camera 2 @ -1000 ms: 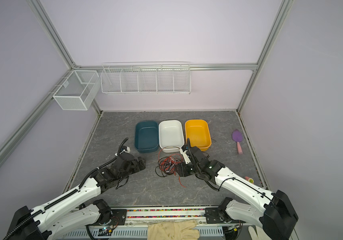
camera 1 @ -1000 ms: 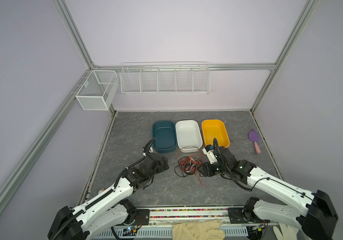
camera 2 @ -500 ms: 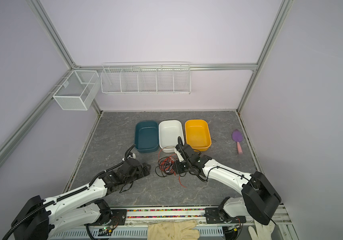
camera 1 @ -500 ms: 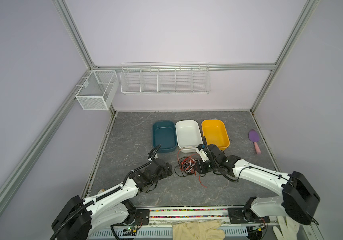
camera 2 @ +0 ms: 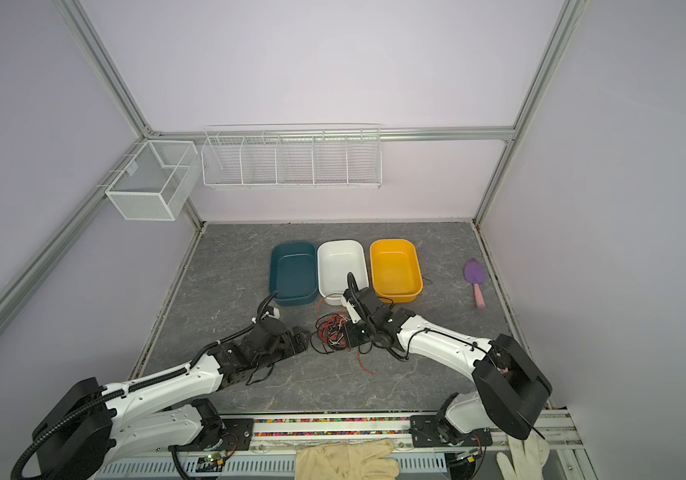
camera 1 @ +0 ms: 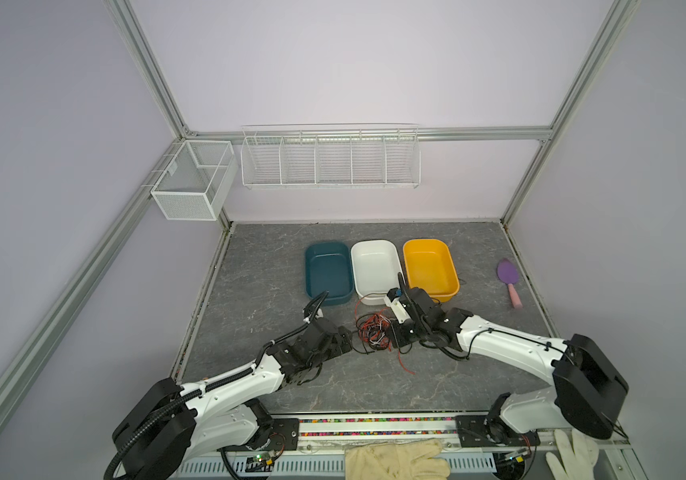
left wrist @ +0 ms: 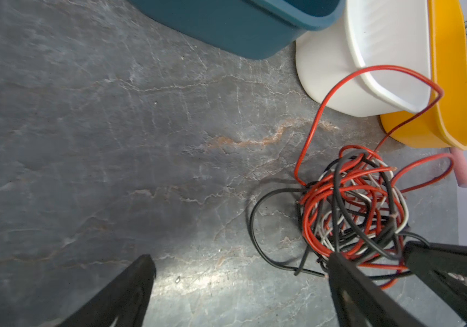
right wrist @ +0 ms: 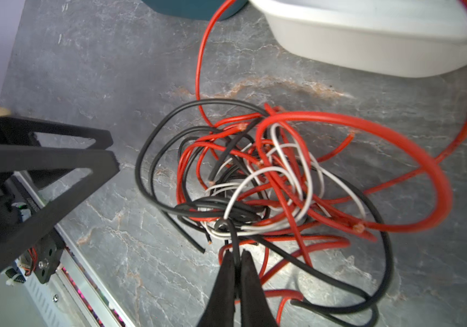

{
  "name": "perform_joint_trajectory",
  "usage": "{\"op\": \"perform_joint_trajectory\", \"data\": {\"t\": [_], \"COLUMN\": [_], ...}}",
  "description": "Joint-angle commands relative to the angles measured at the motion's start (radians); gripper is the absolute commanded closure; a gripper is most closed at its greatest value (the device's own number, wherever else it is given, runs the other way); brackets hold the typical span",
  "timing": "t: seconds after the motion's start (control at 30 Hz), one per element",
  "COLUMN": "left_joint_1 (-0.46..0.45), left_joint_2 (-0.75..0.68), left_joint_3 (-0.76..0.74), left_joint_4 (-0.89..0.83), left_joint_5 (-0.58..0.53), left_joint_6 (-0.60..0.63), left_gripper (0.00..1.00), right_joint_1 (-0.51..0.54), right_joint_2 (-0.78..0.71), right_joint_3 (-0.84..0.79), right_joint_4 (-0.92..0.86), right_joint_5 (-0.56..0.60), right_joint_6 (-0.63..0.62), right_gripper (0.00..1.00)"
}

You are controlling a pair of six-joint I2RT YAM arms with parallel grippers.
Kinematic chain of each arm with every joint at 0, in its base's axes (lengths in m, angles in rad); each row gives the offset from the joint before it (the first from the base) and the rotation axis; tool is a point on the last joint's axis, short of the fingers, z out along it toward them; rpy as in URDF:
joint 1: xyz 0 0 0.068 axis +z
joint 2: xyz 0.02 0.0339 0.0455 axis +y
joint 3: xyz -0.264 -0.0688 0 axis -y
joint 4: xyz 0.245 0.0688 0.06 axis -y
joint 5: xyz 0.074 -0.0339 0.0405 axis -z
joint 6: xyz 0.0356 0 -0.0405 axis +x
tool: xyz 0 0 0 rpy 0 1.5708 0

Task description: Untangle the cables

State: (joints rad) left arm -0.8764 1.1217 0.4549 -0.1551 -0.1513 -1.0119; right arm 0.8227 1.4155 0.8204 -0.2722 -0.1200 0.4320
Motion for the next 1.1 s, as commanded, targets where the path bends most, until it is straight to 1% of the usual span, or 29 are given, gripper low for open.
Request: {"op": "perform_joint_trajectory", "data": {"t": [0.0,0.17,0.2,0.23,0.37,0.5,0.73,0.9,1.07], "left_joint_1": [-0.012,-0.044,-0.052,-0.057,-0.067,-0.071,-0.082,-0.084,-0.085], "left_joint_2": [0.006,-0.013,-0.018,-0.022,-0.028,-0.025,-0.011,0.002,0.036], "left_joint_3": [-0.007,0.007,0.007,0.005,-0.013,-0.030,-0.070,-0.090,-0.091], "left_joint_4": [0.049,0.071,0.077,0.086,0.142,0.192,0.237,0.259,0.281], "left_joint_5": [0.023,0.037,0.040,0.042,0.075,0.103,0.110,0.111,0.114], "left_joint_6": [-0.049,-0.064,-0.063,-0.091,-0.121,-0.141,-0.161,-0.169,-0.169], "left_gripper": [0.05,0.05,0.05,0.05,0.05,0.09,0.22,0.24,0.29], "right_joint_1": [0.059,0.138,0.151,0.163,0.207,0.240,0.246,0.247,0.249], "right_joint_2": [-0.051,-0.109,-0.119,-0.128,-0.153,-0.179,-0.233,-0.291,-0.327], "right_joint_3": [0.040,0.052,0.088,0.095,0.121,0.149,0.164,0.182,0.219], "right_joint_4": [-0.037,-0.079,-0.085,-0.091,-0.104,-0.119,-0.139,-0.146,-0.179], "right_joint_5": [0.029,0.065,0.069,0.074,0.076,0.112,0.147,0.153,0.149], "right_joint_6": [-0.030,-0.053,-0.056,-0.061,-0.075,-0.090,-0.096,-0.098,-0.106], "right_gripper": [0.93,0.93,0.94,0.93,0.93,0.93,0.93,0.93,0.93]}}
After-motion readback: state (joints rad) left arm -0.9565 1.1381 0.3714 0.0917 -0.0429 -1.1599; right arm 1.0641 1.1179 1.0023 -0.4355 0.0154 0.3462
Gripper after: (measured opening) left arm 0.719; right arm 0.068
